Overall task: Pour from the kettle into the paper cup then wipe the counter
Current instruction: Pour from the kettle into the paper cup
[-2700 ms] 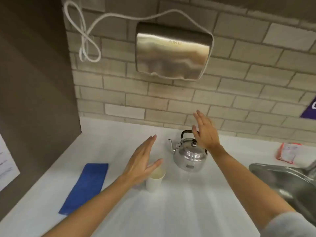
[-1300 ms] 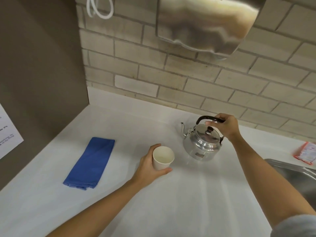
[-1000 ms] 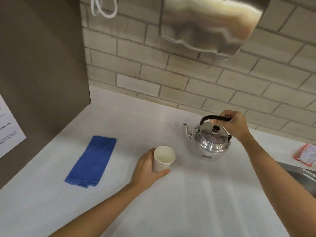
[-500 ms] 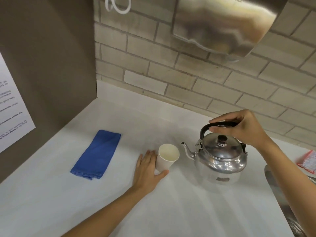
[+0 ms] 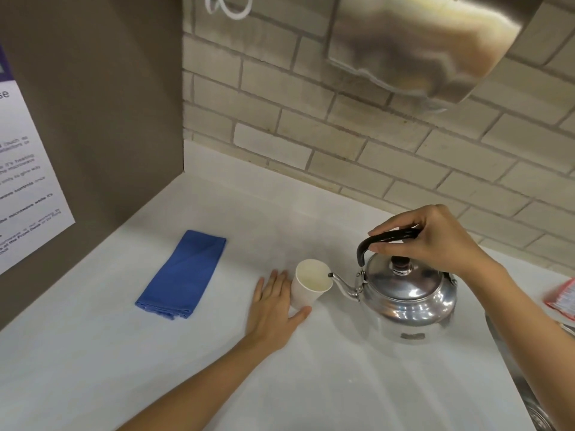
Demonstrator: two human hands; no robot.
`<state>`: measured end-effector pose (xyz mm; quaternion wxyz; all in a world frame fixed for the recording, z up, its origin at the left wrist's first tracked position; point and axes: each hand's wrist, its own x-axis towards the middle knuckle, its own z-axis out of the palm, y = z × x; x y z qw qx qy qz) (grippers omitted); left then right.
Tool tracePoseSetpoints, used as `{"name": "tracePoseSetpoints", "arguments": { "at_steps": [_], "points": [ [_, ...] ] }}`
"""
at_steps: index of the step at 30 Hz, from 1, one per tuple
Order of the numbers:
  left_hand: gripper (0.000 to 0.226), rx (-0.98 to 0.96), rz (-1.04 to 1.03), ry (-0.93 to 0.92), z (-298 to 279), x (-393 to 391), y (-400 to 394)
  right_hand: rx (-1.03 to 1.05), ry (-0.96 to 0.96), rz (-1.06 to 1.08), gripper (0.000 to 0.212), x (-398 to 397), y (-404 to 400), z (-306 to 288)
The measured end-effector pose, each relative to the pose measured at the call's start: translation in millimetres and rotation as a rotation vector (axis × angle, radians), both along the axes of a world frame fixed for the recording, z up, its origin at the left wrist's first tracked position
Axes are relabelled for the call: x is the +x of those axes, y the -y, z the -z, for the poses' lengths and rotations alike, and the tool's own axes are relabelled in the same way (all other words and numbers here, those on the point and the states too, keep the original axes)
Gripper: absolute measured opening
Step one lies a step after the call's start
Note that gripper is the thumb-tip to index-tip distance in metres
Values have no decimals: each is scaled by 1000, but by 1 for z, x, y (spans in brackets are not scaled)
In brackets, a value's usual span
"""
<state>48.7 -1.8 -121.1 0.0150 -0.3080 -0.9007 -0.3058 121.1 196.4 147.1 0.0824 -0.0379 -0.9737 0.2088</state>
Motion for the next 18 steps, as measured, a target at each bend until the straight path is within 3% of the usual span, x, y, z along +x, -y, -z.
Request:
{"name": "tracePoseSetpoints", "arguments": {
  "at_steps": [18],
  "points": [
    [84, -40, 11, -2, 1, -1, 1, 81, 38, 14, 25, -5, 16, -13]
  ]
}}
